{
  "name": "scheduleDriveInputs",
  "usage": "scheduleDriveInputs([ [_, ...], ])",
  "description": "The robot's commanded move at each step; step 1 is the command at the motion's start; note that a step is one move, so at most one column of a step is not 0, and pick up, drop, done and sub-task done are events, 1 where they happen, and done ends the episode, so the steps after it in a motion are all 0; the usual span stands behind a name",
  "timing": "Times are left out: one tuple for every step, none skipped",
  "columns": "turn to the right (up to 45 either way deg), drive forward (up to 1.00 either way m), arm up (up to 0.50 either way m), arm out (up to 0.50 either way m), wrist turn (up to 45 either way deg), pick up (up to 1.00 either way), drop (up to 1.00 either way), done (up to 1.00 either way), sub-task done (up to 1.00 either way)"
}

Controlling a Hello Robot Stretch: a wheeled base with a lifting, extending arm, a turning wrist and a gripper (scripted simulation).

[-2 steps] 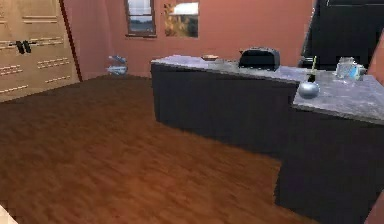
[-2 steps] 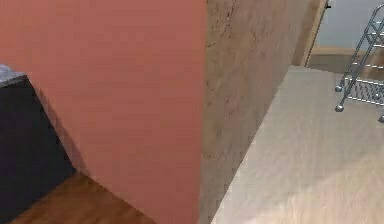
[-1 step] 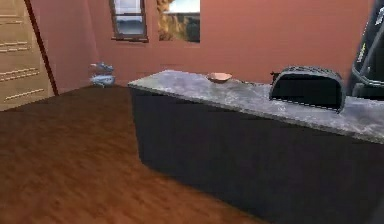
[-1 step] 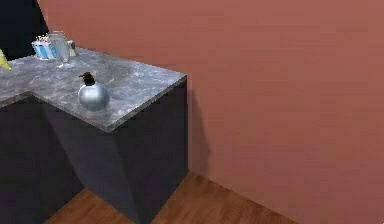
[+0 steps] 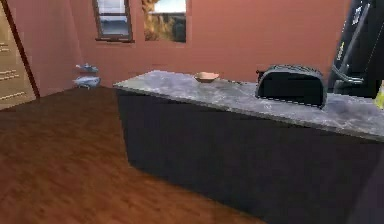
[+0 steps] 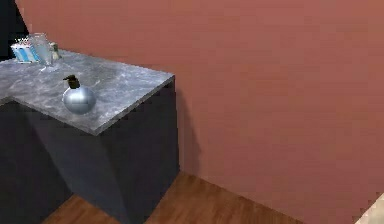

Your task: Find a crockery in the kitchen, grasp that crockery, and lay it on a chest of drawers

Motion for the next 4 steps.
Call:
scheduleDriveInputs([
  [0.0, 0.35, 0.00, 0.00, 0.0, 0.00, 0.00, 0.00, 0.00],
  [24.0, 0.00, 0.00, 0.00, 0.0, 0.00, 0.00, 0.00, 0.00],
  [0.0, 0.35, 0.00, 0.00, 0.0, 0.00, 0.00, 0.00, 0.00],
  [-45.0, 0.00, 0.00, 0.00, 0.0, 0.00, 0.00, 0.00, 0.00],
])
